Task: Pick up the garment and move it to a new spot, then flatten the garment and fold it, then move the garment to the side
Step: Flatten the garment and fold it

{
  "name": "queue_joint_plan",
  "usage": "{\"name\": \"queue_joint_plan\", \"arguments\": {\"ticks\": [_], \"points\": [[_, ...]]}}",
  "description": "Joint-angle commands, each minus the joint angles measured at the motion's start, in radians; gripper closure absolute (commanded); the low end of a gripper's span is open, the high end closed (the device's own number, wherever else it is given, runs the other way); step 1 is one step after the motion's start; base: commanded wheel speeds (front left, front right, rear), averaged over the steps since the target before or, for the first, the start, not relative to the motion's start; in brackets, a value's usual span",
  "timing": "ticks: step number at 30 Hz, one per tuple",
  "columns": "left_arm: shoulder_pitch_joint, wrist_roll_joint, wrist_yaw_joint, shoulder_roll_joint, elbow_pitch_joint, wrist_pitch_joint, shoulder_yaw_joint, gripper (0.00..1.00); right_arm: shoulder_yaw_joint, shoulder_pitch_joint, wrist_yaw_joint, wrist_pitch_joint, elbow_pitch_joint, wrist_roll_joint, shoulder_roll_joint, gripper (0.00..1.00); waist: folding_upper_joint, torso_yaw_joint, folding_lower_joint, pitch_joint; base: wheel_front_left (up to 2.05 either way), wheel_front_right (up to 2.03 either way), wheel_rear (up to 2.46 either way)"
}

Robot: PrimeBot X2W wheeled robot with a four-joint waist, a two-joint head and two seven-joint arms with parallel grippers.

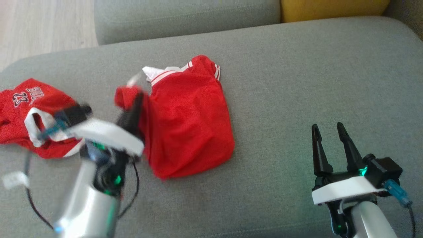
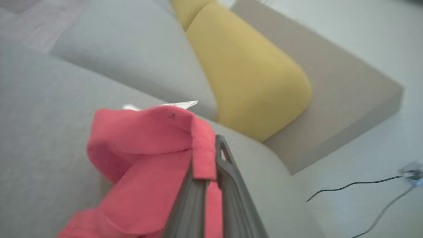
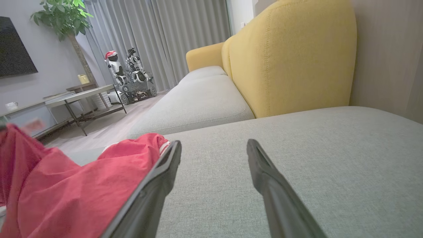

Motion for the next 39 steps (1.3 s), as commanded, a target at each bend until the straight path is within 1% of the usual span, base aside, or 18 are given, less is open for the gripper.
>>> {"name": "queue_joint_plan", "arguments": {"ticks": [1,4,7,11,12,14,17,20,24,26,27,28,29,32,34,37,39], "points": [[-0.082,-0.054,-0.006,0.033,-0.125,0.033,0.041,1.00,0.025,-0.025,-0.001,-0.011,-0.027,0.011,-0.006,0.00,-0.0001,-0.001,0.0000,-0.014,0.00,0.00,0.00],[-0.126,-0.123,-0.002,0.039,-0.284,0.096,0.055,1.00,0.032,-0.028,-0.001,-0.011,-0.025,0.018,-0.006,0.00,-0.0001,-0.012,0.0000,-0.025,0.00,0.00,0.00],[-0.198,-0.128,0.035,0.040,-0.395,0.153,0.045,1.00,0.042,-0.034,-0.001,-0.011,-0.024,0.026,-0.006,0.00,-0.0001,-0.031,0.0000,-0.032,0.00,0.00,0.00],[-0.309,-0.093,0.095,0.025,-0.450,0.205,-0.010,1.00,0.051,-0.045,-0.001,-0.011,-0.028,0.036,-0.006,0.00,-0.0001,-0.067,0.0000,-0.030,0.00,0.00,0.00],[-0.365,-0.049,0.112,0.018,-0.443,0.206,-0.051,1.00,0.059,-0.056,-0.001,-0.011,-0.033,0.042,-0.006,0.00,-0.0001,-0.093,0.0000,-0.022,0.00,0.00,0.00],[-0.417,0.000,0.131,0.010,-0.412,0.185,-0.093,1.00,0.066,-0.068,-0.001,-0.011,-0.038,0.047,-0.006,0.00,-0.0001,-0.120,0.0000,-0.014,0.00,0.00,0.00],[-0.469,0.031,0.154,-0.003,-0.344,0.159,-0.174,1.00,0.075,-0.089,-0.001,-0.011,-0.048,0.056,-0.006,0.00,-0.0001,-0.167,0.0000,0.002,0.00,0.00,0.00],[-0.485,0.002,0.181,-0.007,-0.281,0.111,-0.282,1.00,0.059,-0.108,-0.001,-0.011,-0.066,0.065,-0.006,0.00,-0.0001,-0.216,0.0000,0.019,0.00,0.00,0.00],[-0.495,-0.085,0.254,-0.008,-0.195,-0.003,-0.473,1.00,0.017,-0.127,-0.001,-0.011,-0.083,0.079,-0.006,0.00,-0.0001,-0.273,0.0000,0.044,0.00,0.00,0.00],[-0.512,-0.140,0.289,-0.008,-0.146,-0.067,-0.559,1.00,0.012,-0.137,-0.001,-0.011,-0.085,0.089,-0.006,0.00,-0.0001,-0.300,0.0000,0.059,0.00,0.00,0.00],[-0.525,-0.168,0.300,-0.008,-0.121,-0.092,-0.606,0.86,0.016,-0.142,-0.001,-0.011,-0.083,0.093,-0.006,0.00,-0.0001,-0.312,0.0000,0.065,0.00,0.00,0.00],[-0.539,-0.192,0.306,-0.008,-0.098,-0.112,-0.655,0.47,0.022,-0.145,-0.001,-0.011,-0.082,0.095,-0.006,0.00,-0.0001,-0.321,0.0000,0.068,0.00,0.00,0.00],[-0.551,-0.227,0.307,-0.008,-0.083,-0.130,-0.698,0.00,0.027,-0.147,-0.001,-0.011,-0.082,0.096,-0.006,0.00,-0.0001,-0.328,0.0000,0.072,0.00,0.00,0.00],[-0.592,-0.323,0.296,-0.008,-0.058,-0.163,-0.810,0.00,0.032,-0.143,-0.001,-0.011,-0.082,0.101,-0.006,0.00,-0.0001,-0.332,0.0000,0.079,0.00,0.00,0.00],[-0.621,-0.367,0.295,-0.008,-0.039,-0.195,-0.852,0.00,0.033,-0.139,-0.001,-0.011,-0.080,0.103,-0.006,0.00,-0.0001,-0.323,0.0000,0.084,0.00,0.00,0.00],[-0.660,-0.403,0.300,-0.008,0.025,-0.237,-0.878,0.00,0.032,-0.130,-0.001,-0.011,-0.075,0.101,-0.006,0.00,-0.0001,-0.291,0.0000,0.080,0.00,0.00,0.00],[-0.681,-0.418,0.298,-0.008,0.074,-0.259,-0.873,0.00,0.031,-0.126,-0.001,-0.011,-0.074,0.095,-0.006,0.00,-0.0001,-0.263,0.0000,0.075,0.00,0.00,0.00]]}}
